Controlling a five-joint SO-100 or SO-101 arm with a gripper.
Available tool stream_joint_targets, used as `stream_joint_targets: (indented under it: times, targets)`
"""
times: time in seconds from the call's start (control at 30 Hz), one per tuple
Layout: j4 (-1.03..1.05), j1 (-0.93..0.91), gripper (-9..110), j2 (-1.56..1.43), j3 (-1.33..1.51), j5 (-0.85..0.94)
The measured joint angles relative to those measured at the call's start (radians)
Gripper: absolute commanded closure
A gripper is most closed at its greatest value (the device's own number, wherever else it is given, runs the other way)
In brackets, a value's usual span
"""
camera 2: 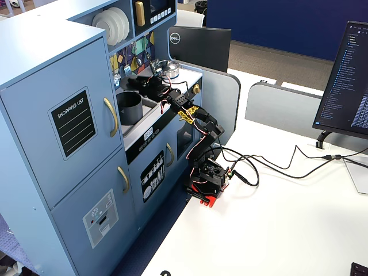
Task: Pick up the lid from the counter and put it on the gray recipient
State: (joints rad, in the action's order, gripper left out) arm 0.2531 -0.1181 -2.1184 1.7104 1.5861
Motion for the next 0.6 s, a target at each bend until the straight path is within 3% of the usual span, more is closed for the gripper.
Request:
stream_joint_targets:
  times: [0.6]
  targets:
    - [-0.101,0.057,102,-0.012,0.156,0.011]
